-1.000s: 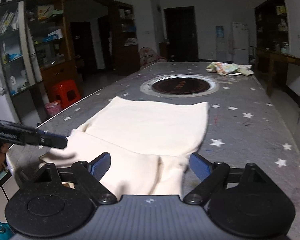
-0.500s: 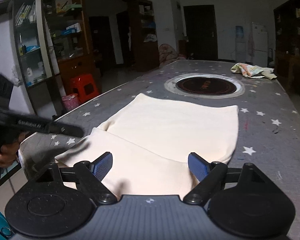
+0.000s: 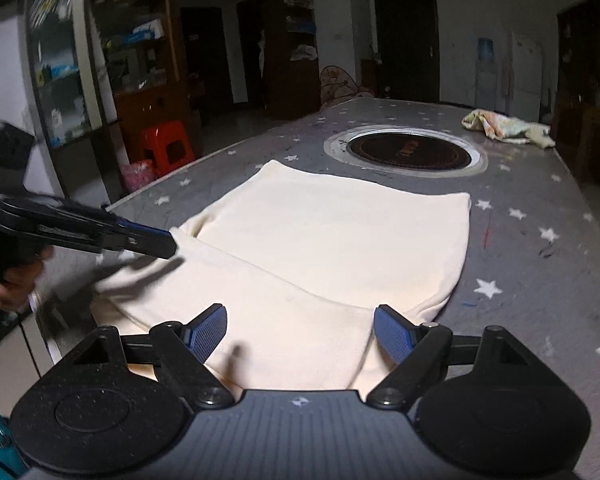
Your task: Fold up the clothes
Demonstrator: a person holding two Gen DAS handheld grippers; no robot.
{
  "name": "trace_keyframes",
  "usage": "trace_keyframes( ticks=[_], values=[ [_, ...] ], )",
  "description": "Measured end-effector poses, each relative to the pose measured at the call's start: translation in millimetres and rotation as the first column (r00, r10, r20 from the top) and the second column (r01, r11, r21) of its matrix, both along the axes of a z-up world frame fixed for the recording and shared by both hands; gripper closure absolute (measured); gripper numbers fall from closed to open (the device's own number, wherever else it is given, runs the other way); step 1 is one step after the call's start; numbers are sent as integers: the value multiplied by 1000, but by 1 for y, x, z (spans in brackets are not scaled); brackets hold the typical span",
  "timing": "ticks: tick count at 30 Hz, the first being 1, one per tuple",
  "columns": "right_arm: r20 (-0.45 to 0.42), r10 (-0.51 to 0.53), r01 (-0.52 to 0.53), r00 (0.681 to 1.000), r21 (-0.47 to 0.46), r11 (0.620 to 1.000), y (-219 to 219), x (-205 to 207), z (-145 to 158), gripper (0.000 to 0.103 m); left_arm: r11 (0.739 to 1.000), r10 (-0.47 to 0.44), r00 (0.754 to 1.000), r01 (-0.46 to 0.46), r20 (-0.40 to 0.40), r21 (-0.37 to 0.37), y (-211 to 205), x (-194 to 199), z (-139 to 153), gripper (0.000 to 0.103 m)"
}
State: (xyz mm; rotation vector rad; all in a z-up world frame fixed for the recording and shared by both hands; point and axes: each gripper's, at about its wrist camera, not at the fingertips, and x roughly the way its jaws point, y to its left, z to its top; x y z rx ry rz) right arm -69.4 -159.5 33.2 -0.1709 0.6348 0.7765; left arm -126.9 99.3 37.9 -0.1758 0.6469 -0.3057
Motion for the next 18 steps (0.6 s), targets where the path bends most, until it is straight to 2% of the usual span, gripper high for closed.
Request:
trace_keyframes(
  ticks=[3, 5, 8, 10, 14, 18],
  values=[
    [8, 50, -49, 999, -58, 997, 6, -8, -4, 20, 995, -97, 995, 96, 19, 39, -20, -14, 1, 86],
    [17, 77, -75, 997, -121, 990, 12, -13, -10, 20, 984, -154, 988, 152, 21, 93, -33, -21, -4, 86],
    [32, 100, -94, 994, -149, 984, 13, -21, -11, 20, 962, -221, 975, 215, 14, 167, -48, -31, -11, 85],
    [59, 106, -95, 993, -157, 983, 12, -27, -5, 20, 950, -254, 967, 248, 8, 187, -51, -35, -14, 84],
    [96, 115, -100, 989, -150, 984, 12, -32, 1, 20, 941, -274, 962, 268, -2, 206, -51, -37, -19, 79],
    [74, 146, -128, 987, -202, 971, 19, -34, -12, 20, 939, -275, 961, 266, 10, 216, -50, -41, -16, 78]
  ],
)
